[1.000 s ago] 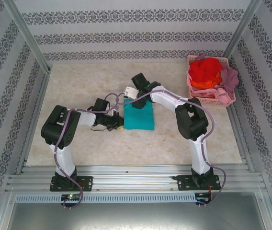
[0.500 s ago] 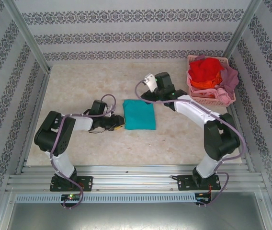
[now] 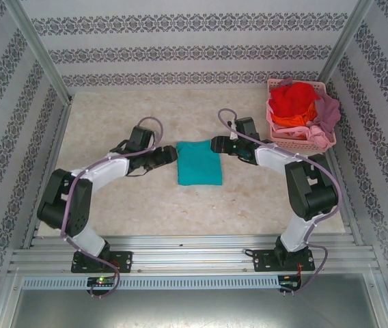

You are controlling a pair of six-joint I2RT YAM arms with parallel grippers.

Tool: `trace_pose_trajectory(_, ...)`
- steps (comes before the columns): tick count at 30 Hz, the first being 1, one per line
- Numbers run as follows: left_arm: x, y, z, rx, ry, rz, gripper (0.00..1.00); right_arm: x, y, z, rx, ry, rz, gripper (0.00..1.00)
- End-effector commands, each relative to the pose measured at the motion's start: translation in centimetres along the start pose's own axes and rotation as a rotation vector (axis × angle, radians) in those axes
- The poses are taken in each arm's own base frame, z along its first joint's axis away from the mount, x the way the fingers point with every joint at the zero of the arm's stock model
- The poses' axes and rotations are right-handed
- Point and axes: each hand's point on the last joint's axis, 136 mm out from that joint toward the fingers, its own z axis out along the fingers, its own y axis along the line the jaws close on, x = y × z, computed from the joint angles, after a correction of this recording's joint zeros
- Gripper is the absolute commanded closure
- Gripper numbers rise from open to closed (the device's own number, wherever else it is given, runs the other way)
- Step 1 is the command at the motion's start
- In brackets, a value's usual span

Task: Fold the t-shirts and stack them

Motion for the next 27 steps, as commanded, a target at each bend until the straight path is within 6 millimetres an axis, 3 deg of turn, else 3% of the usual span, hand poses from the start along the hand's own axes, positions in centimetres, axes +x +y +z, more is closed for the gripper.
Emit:
trace_pose_trajectory(1,1.5,1.5,2.4,-0.124,0.088,0.032,0.33,0.0,1.2,1.1,-0.073,0.014,0.08,0.29)
trace_pose_trajectory(5,2.0,1.1,4.7,-0.124,0.147,0.019,0.57,0.2,1.0,2.1,-0.069,0.032,0.094,0.35)
trace_pose_trajectory(9,2.4,2.5,5.0,-0.184,0.159,0.019,0.76,0.2,1.1,2.9,-0.091,0.046,0.109,0.44)
trace_pose_trajectory(13,3.1,3.5,4.8,-0.212,0.166,0.025,0.81,0.3,1.3,3.4,-0.107,0.054,0.12,0.54)
trace_pose_trajectory(15,3.4,3.7,5.0,-0.217,0.174,0.02,0.8,0.5,1.3,3.5,-0.109,0.058,0.122,0.58)
trace_pose_trajectory(21,2.4,2.5,4.6,-0.172,0.134,0.026,0.56,-0.2,1.7,1.6,-0.107,0.013,0.089,0.68)
trace_pose_trajectory(27,1.0,0.4,1.6,-0.158,0.039,0.065,0.32,0.2,1.1,-1.7,-0.06,-0.062,0.034,0.51)
